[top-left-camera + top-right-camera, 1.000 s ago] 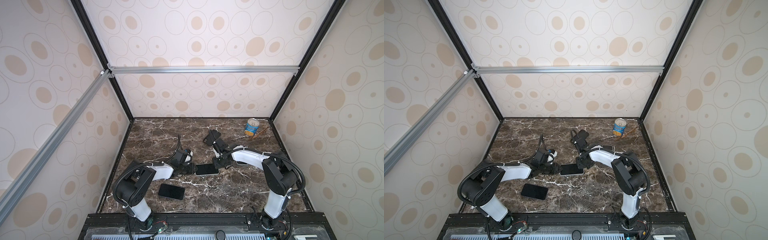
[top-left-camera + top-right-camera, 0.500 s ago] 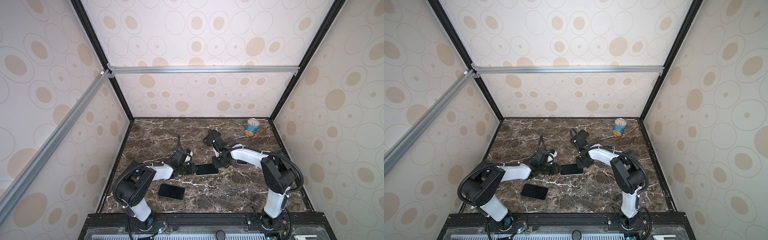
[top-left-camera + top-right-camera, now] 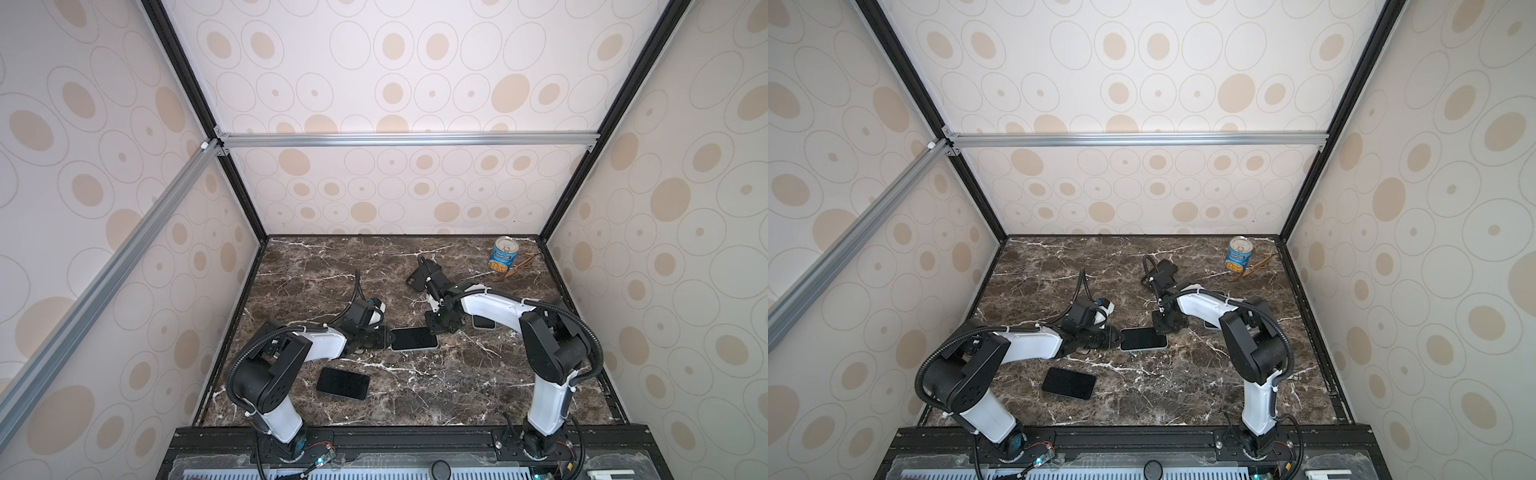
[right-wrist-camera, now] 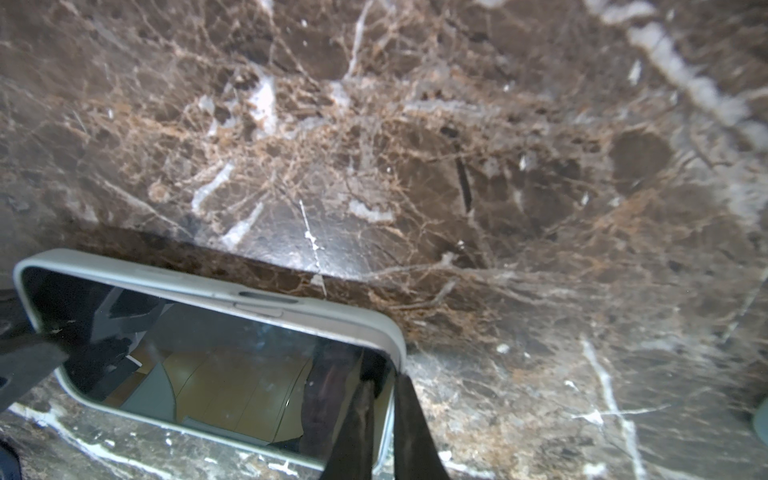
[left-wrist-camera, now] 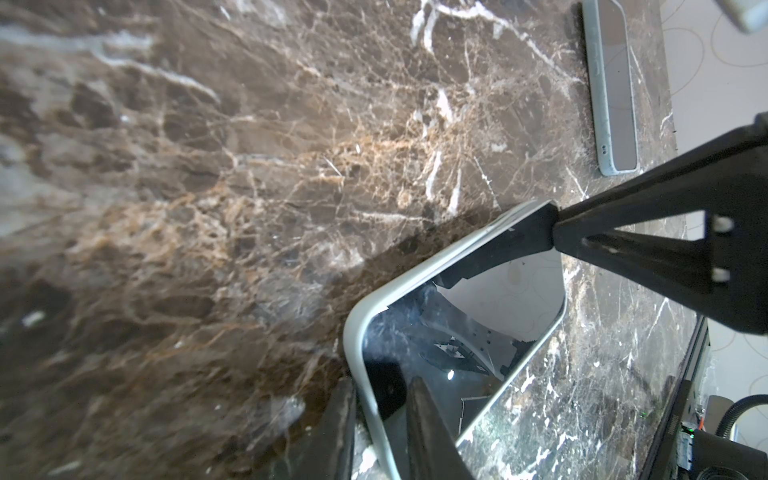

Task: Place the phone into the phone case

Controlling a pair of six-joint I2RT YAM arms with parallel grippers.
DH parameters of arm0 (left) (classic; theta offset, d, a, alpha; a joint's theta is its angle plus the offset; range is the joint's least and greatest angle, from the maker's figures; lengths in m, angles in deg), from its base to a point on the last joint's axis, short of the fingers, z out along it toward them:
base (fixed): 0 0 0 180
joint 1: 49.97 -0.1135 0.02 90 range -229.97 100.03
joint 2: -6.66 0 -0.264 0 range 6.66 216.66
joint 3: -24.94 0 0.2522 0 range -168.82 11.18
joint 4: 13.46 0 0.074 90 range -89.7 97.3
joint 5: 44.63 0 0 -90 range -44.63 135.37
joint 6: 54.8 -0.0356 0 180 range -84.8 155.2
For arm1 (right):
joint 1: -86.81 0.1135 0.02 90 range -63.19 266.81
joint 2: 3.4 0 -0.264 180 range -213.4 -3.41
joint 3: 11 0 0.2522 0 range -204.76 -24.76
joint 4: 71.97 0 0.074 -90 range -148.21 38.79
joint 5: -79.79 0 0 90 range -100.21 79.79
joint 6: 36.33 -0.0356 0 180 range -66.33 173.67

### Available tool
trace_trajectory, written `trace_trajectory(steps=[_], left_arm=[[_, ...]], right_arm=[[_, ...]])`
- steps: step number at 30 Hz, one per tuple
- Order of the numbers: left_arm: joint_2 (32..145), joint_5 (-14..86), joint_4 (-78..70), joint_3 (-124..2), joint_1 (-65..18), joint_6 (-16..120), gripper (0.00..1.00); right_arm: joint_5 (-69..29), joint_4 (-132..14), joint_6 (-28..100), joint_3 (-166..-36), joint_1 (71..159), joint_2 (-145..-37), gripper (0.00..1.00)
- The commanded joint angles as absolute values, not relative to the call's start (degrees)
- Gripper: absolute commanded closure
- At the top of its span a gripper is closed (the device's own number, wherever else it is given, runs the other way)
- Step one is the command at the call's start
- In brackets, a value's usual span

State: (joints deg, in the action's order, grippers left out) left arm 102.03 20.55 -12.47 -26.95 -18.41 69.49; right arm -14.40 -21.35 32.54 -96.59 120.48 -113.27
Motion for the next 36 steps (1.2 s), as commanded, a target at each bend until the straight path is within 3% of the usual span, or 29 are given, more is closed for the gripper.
trace_trajectory(steps=[1,26,36], left_arm=[[102.56,20.41,-10.79,-26.51,-18.63,70.01,0.76],[103.78,20.20,-10.82,-27.04,-18.70,70.09,0.76],[102.11,20.65,-10.23,-28.88,-19.64,70.10,0.77]], right_arm=[[-14.34,-26.80,32.93,-88.83,121.43,-127.00,0.89],[-12.58,-25.00,32.48,-88.20,123.46,-136.90,0.89],[-11.42,-19.71,33.21,-90.82,124.04,-125.21,0.88]])
